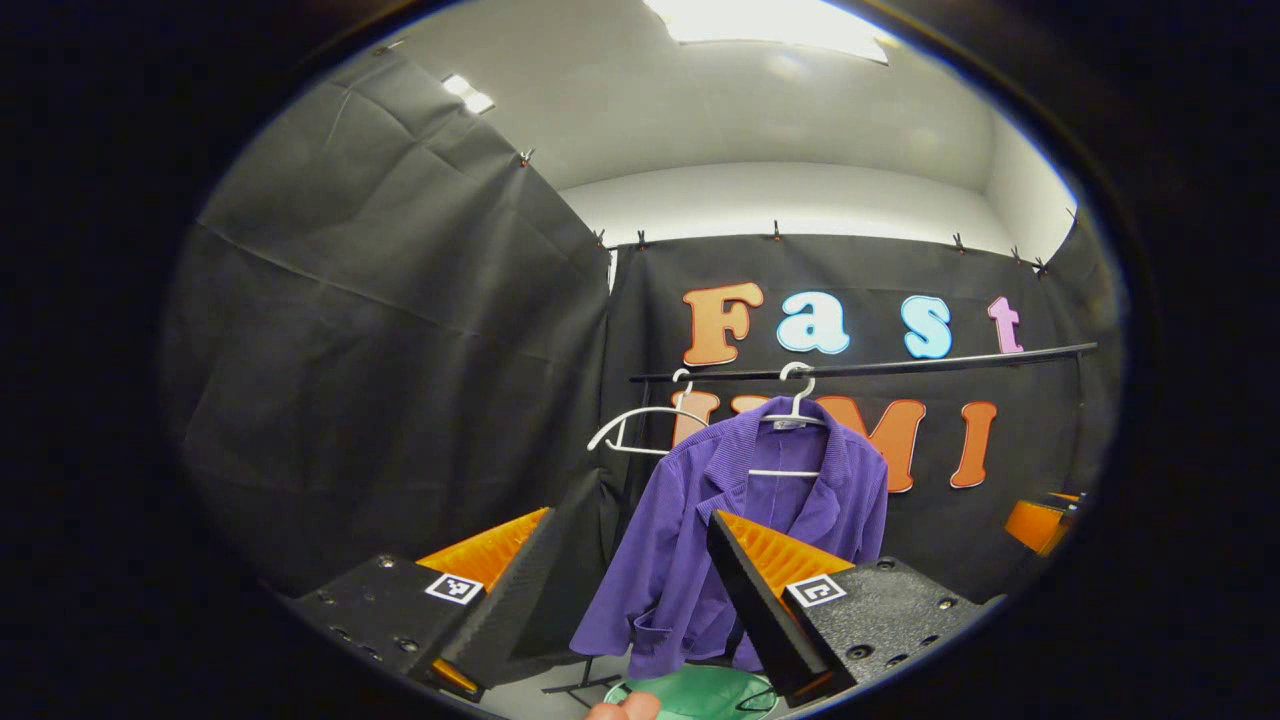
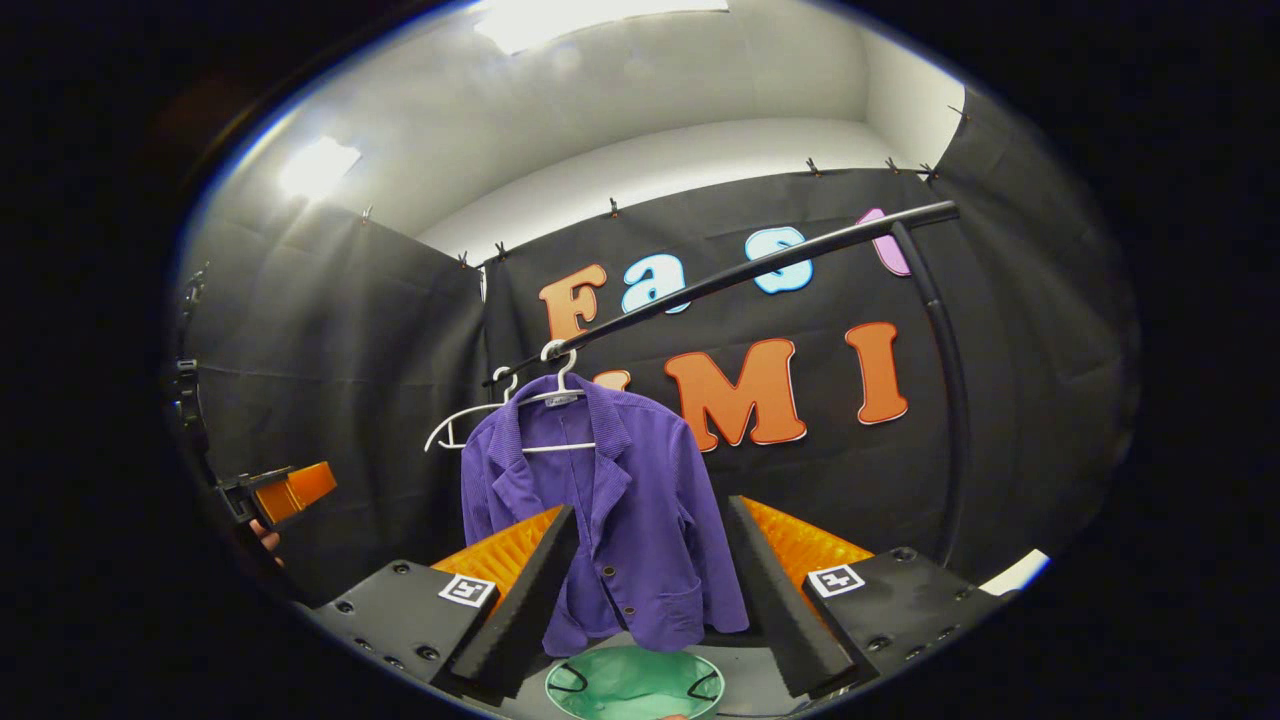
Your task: Grasp the clothes on the hanger with both hands and then place them into the laundry hamper below.
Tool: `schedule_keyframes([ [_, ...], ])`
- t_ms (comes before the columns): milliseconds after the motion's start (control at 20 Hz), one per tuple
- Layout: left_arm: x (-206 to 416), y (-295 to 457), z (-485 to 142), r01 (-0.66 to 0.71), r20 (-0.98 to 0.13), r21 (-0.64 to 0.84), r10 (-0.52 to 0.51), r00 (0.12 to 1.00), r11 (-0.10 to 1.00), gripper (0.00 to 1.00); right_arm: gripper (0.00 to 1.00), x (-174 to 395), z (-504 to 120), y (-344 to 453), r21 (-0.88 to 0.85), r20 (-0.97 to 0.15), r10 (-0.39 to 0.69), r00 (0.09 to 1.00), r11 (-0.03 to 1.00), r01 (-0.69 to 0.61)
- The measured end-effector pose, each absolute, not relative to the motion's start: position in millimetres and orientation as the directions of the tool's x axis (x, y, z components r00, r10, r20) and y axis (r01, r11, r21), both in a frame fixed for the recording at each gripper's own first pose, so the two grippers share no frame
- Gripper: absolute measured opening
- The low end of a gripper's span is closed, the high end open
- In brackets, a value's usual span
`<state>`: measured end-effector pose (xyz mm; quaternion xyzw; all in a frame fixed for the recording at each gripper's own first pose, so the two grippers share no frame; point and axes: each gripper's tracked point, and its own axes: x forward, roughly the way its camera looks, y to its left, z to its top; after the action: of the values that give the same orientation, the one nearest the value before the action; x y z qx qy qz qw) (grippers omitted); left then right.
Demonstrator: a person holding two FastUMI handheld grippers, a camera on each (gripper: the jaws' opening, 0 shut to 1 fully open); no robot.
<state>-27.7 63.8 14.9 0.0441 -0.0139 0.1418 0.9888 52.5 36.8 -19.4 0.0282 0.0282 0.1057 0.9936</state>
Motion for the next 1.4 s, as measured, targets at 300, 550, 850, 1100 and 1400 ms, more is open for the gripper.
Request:
schedule_keyframes([
  [300, 46, 80, -15, -0.186, 0.018, 0.054, 0.185, 0.983, 0.981, 0.95, 0.98, 150, -47, 82, 0.026, -0.046, 0.176, 0.983, 0.984, -0.175],
  [550, 113, 109, -53, -0.101, -0.025, 0.001, 0.101, 0.995, 0.995, 0.92, 0.98, 235, -109, 152, -0.004, -0.104, 0.195, 0.975, 0.980, -0.197],
  [850, 140, 138, -72, -0.015, -0.053, 0.021, 0.016, 0.998, 1.000, 0.95, 0.94, 320, -171, 162, -0.091, -0.130, 0.069, 0.989, 0.993, -0.082],
  [1100, 146, 141, -70, -0.047, -0.034, 0.041, 0.049, 0.998, 0.998, 0.95, 0.95, 360, -211, 151, -0.092, -0.200, 0.043, 0.979, 0.994, -0.062],
  [1400, 143, 104, -87, -0.099, -0.054, -0.016, 0.098, 0.994, 0.995, 0.95, 0.37, 359, -202, 115, -0.036, -0.205, 0.069, 0.976, 0.996, -0.078],
])
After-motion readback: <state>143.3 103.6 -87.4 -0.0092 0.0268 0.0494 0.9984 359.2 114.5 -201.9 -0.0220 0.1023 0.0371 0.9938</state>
